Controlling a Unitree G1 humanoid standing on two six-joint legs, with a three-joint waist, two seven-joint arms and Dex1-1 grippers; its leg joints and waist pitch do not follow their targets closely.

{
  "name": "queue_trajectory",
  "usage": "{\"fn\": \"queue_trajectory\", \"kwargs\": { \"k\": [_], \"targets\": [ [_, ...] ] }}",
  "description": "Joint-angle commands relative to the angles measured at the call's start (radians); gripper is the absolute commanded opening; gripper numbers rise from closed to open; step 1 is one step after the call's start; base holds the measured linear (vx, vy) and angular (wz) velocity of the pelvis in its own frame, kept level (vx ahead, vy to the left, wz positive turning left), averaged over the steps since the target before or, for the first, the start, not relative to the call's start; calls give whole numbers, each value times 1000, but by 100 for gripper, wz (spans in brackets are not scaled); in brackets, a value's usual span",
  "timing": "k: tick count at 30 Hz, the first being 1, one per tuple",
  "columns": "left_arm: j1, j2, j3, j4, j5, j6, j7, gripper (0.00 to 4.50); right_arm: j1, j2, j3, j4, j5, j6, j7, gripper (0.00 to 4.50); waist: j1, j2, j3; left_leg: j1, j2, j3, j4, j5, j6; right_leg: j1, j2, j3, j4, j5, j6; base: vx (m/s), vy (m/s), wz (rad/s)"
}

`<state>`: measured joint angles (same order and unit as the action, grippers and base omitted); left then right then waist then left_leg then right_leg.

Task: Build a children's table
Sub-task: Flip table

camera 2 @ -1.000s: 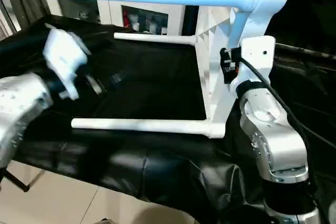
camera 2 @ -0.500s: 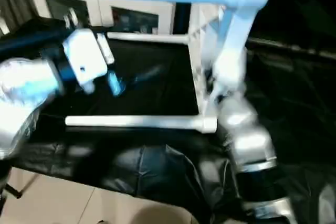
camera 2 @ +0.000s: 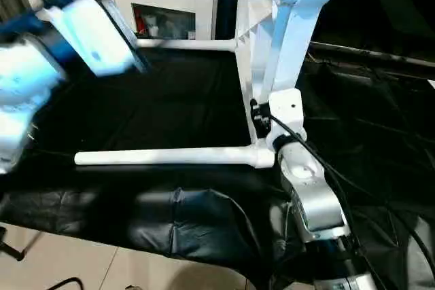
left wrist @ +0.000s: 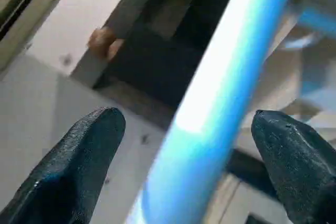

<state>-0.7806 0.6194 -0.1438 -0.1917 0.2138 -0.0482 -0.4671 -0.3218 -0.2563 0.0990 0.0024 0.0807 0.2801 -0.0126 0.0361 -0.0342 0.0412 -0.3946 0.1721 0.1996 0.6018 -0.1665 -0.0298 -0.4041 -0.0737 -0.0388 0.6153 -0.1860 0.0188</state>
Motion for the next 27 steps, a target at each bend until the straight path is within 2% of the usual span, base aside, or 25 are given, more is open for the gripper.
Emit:
{"fn": "queue_trajectory", "kwargs": {
  "k": [1,3,4,8,12,13,18,20,24,25,27],
  "targets": [
    [-12,16,6,17,41,-3,10,450,-3,6,-9,0,-3,-11,8,320,6,5,-54,31,49,-33,-78,-314,-90,26,-55,39,-68,-238,-118,0,0,0],
    [-10,33,5,36,74,7,22,450,-10,13,-11,5,-5,-15,7,320,6,6,-54,30,50,-34,-79,-308,-88,27,-56,39,-66,-224,-124,0,0,0],
    [-10,37,5,57,97,1,33,450,-15,16,-12,12,-9,-21,11,320,6,9,-54,32,49,-33,-78,-309,-89,25,-55,39,-66,-212,-129,0,0,0],
    [-16,47,7,98,151,15,70,450,-23,19,-11,19,-15,-33,18,320,7,9,-54,31,49,-34,-79,-317,-90,26,-57,39,-66,-221,-134,0,0,0],
    [-30,36,19,114,150,10,85,450,-27,20,-14,21,-22,-40,25,320,8,12,-56,33,50,-35,-80,-317,-88,27,-58,39,-65,-205,-144,0,0,0],
    [-30,24,25,105,142,12,90,432,-28,20,-16,22,-24,-40,27,322,8,12,-55,33,50,-35,-80,-318,-88,27,-58,39,-65,-203,-146,0,0,0],
    [-11,0,31,87,120,36,75,412,-24,21,-20,25,-29,-46,35,323,11,10,-56,32,50,-33,-78,-303,-78,29,-59,39,-64,-187,-154,0,0,0],
    [-8,-4,33,86,123,44,76,377,-26,23,-22,28,-31,-49,39,323,11,8,-56,31,49,-33,-78,-301,-75,29,-58,39,-65,-194,-152,0,0,0],
    [-5,-8,38,88,124,67,74,365,-37,23,-23,43,-28,-65,61,323,10,8,-56,32,50,-34,-78,-309,-74,28,-59,38,-66,-211,-152,0,0,0],
    [-4,-10,41,88,129,72,77,348,-40,23,-23,48,-28,-69,64,294,10,7,-55,31,49,-34,-78,-310,-74,28,-58,38,-67,-213,-152,0,0,0],
    [-4,-14,46,86,122,83,74,329,-43,22,-23,52,-31,-73,65,286,11,7,-55,31,49,-33,-78,-307,-73,28,-59,39,-67,-216,-150,0,0,0]
  ]
}}
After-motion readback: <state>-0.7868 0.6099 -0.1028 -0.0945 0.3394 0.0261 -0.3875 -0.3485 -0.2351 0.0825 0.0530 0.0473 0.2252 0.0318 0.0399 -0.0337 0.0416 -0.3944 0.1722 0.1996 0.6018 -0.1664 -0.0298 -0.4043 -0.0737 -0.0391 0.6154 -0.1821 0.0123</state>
